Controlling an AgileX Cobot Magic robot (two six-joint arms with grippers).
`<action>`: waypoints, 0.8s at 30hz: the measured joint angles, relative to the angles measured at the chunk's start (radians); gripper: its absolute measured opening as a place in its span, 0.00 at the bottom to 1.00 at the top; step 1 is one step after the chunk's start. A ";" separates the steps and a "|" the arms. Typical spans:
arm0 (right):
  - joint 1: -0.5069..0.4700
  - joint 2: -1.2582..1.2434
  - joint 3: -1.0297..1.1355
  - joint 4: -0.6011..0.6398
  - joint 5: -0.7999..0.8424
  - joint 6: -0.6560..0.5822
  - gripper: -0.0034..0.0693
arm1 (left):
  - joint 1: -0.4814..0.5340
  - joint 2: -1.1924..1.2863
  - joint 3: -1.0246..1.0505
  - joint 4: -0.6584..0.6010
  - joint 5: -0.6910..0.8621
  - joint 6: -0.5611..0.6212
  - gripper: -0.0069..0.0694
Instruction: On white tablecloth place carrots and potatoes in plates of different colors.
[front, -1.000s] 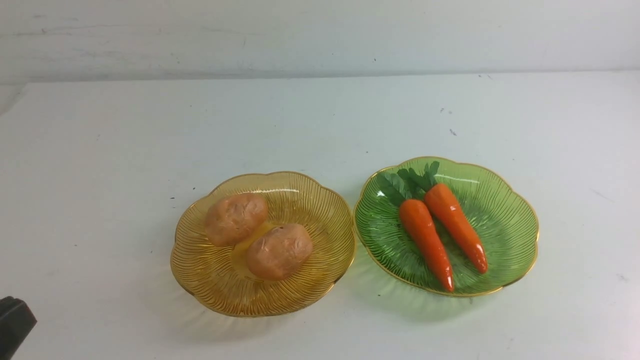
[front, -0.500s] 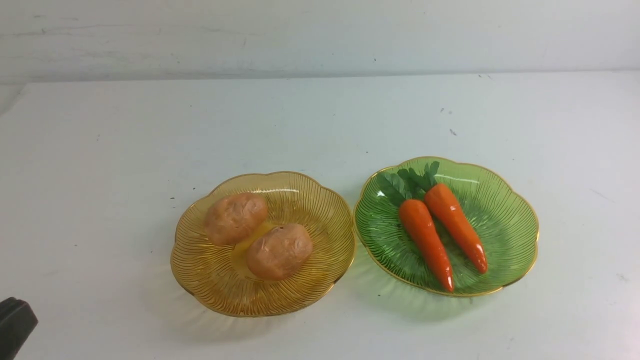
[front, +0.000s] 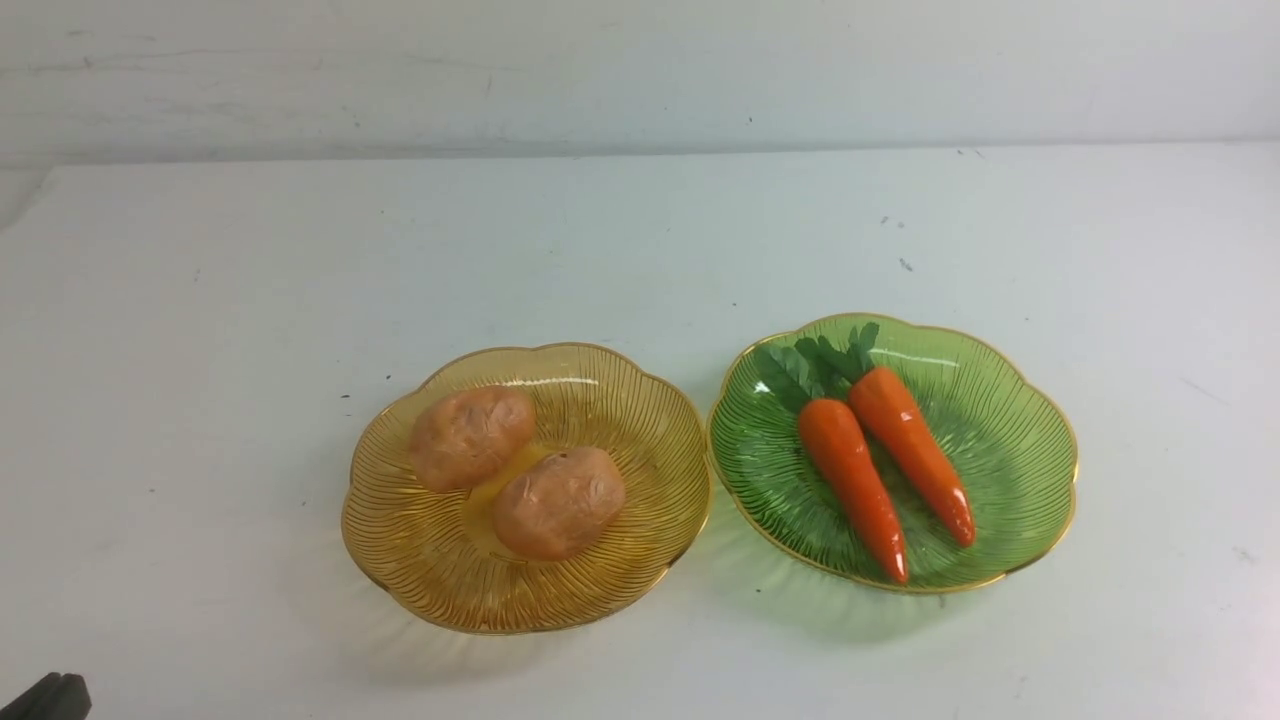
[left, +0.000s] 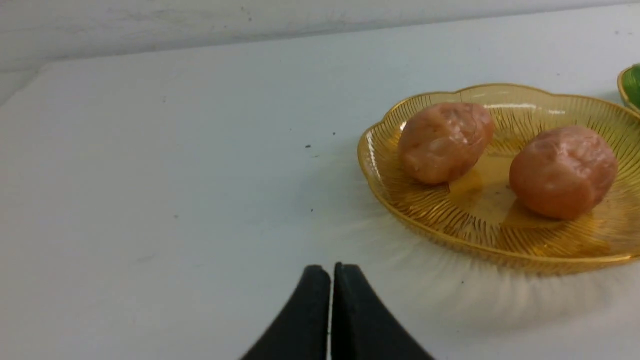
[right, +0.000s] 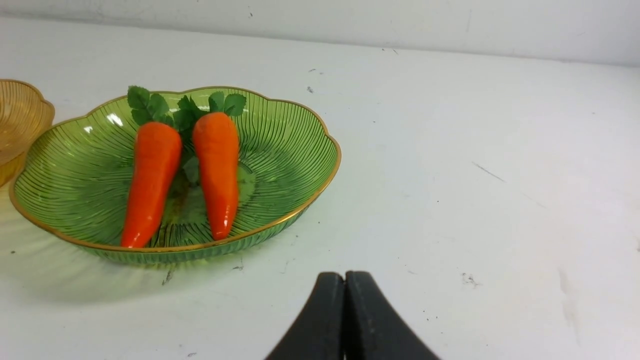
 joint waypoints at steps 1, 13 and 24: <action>0.000 0.000 0.000 0.000 0.000 0.000 0.03 | 0.000 0.000 0.007 0.000 0.000 0.000 0.09; 0.000 0.000 0.000 -0.001 0.000 -0.006 0.03 | 0.074 0.000 0.007 -0.024 0.052 0.000 0.09; 0.000 0.000 0.000 -0.001 0.000 -0.007 0.03 | 0.078 0.000 0.007 -0.025 0.052 -0.001 0.09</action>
